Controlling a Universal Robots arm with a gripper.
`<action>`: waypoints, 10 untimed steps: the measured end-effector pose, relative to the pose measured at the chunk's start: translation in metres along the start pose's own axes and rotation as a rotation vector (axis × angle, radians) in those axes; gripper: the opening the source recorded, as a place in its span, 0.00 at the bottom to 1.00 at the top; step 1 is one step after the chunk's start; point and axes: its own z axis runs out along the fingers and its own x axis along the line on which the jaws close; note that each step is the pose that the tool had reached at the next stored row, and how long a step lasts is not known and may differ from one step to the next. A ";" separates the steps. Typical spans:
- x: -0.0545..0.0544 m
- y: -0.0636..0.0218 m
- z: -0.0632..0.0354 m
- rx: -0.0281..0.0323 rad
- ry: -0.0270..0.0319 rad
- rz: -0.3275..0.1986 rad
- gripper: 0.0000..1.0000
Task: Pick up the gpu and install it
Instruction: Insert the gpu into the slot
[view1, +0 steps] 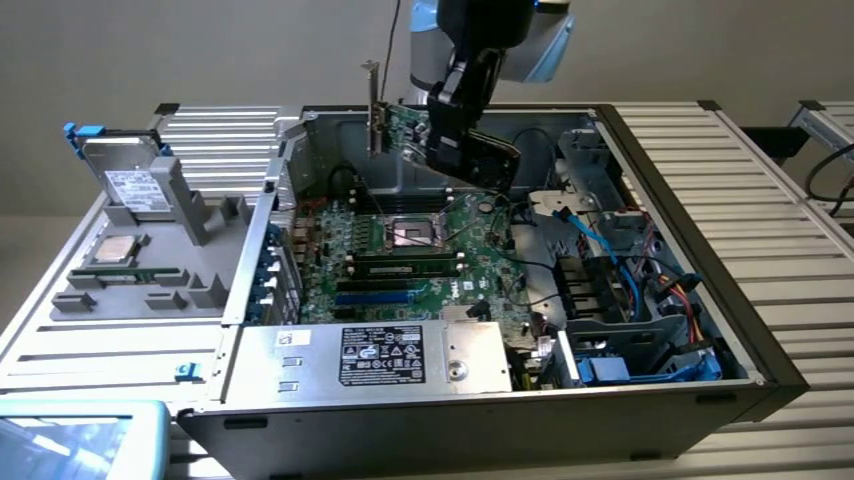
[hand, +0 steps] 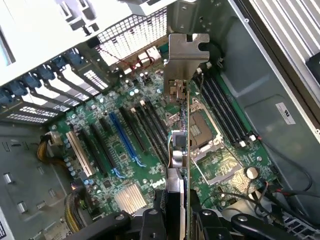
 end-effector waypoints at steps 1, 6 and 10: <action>0.000 0.0000 0.0002 0.0005 0.0016 -0.018 0.28; 0.000 -0.0001 0.0013 0.0032 0.0096 -0.108 0.28; 0.000 -0.0002 0.0019 0.0060 0.0159 -0.181 0.28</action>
